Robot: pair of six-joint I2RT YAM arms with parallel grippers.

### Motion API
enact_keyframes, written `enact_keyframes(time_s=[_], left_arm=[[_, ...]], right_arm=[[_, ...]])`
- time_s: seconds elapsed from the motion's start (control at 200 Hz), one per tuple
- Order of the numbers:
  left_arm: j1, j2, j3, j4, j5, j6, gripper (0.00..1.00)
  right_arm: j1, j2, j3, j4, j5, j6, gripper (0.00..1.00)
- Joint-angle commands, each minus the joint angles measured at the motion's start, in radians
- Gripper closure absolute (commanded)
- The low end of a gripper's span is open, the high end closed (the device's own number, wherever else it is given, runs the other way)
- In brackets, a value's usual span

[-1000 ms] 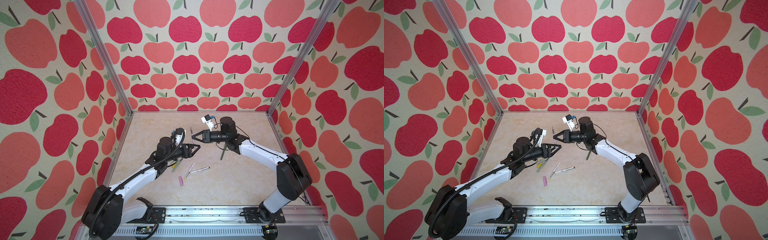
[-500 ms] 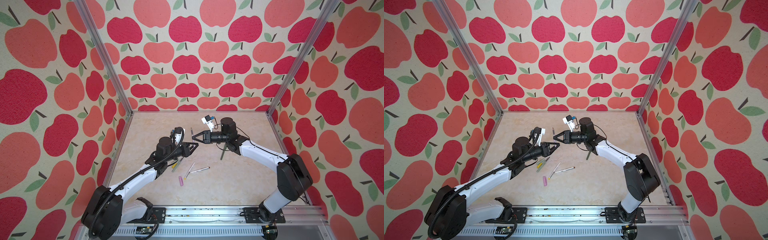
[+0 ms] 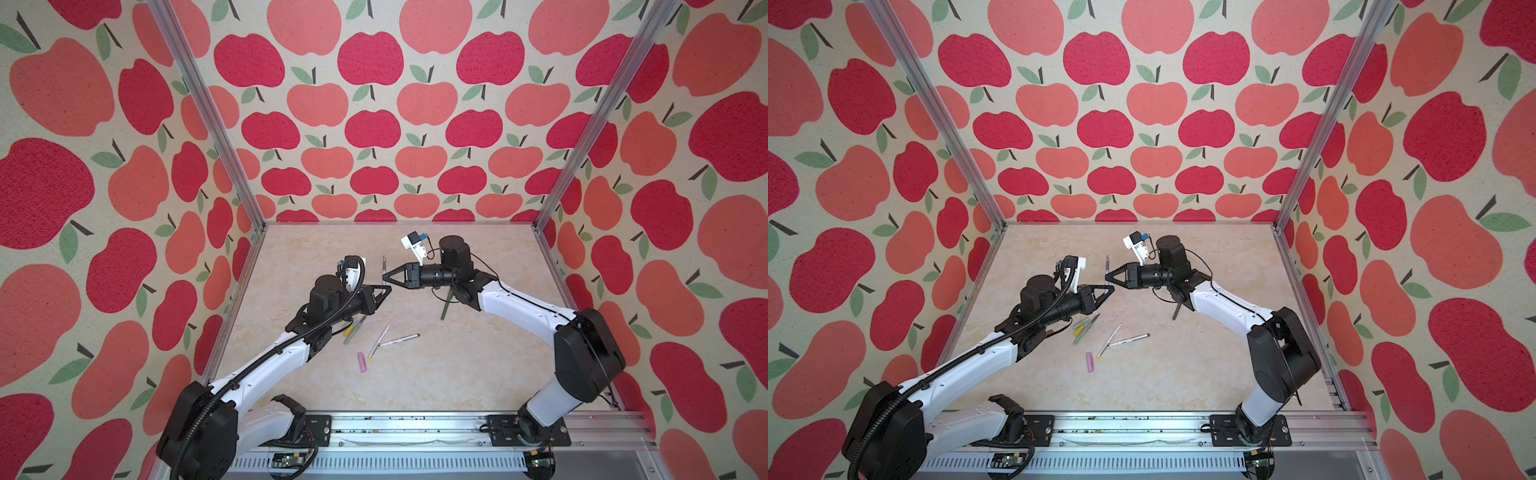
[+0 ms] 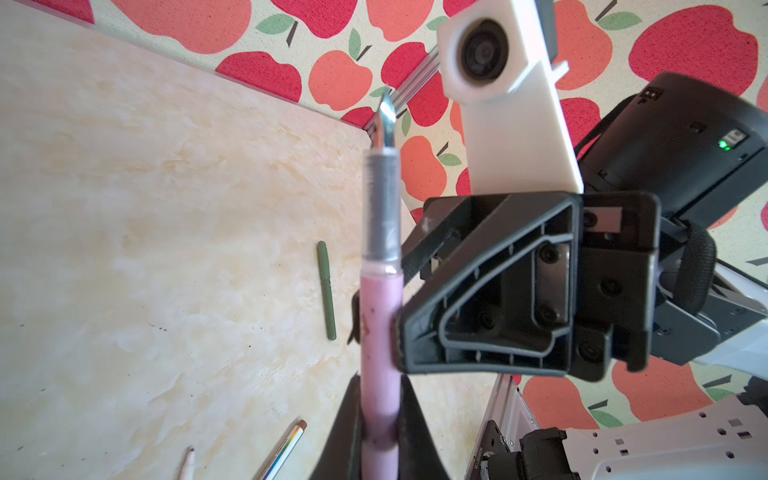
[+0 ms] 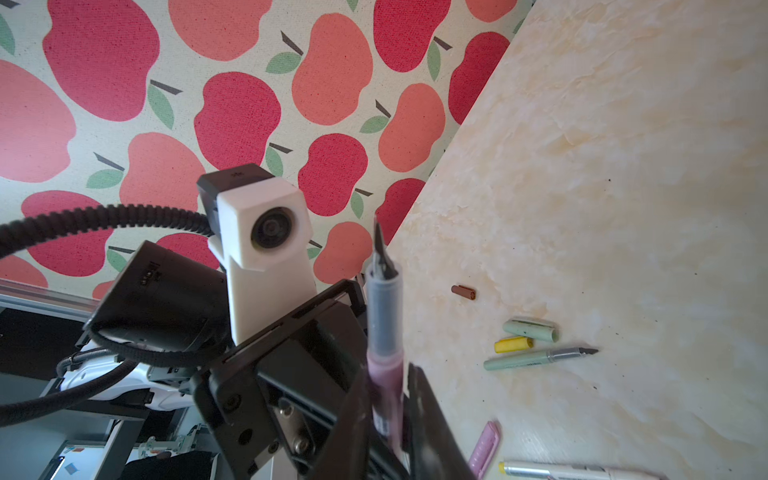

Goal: Insert the pens into the pen caps
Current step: 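Hand the pink pen from the right gripper to the left gripper, then lower the right gripper and grasp the pink cap from the table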

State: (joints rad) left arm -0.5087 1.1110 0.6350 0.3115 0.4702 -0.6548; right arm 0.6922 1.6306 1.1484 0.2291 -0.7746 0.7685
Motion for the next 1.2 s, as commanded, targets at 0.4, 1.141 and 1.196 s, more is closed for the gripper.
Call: enact_keyframes(time_s=[0.4,1.141,1.196], left_arm=[[0.088,-0.491,0.062,-0.930,-0.567,-0.108,1.00],[0.095,-0.788,0.036,-1.104,-0.638,-0.121,1.00],[0.095,-0.787,0.031,-1.103,-0.636,-0.126,1.00]], right_arm=[[0.195,0.020,0.187,-0.709,0.529,-0.483,0.58],[0.550,0.486,0.415,-0.868,0.713,-0.621,0.51],[0.550,0.498,0.419,-0.867,0.712,-0.618,0.53]])
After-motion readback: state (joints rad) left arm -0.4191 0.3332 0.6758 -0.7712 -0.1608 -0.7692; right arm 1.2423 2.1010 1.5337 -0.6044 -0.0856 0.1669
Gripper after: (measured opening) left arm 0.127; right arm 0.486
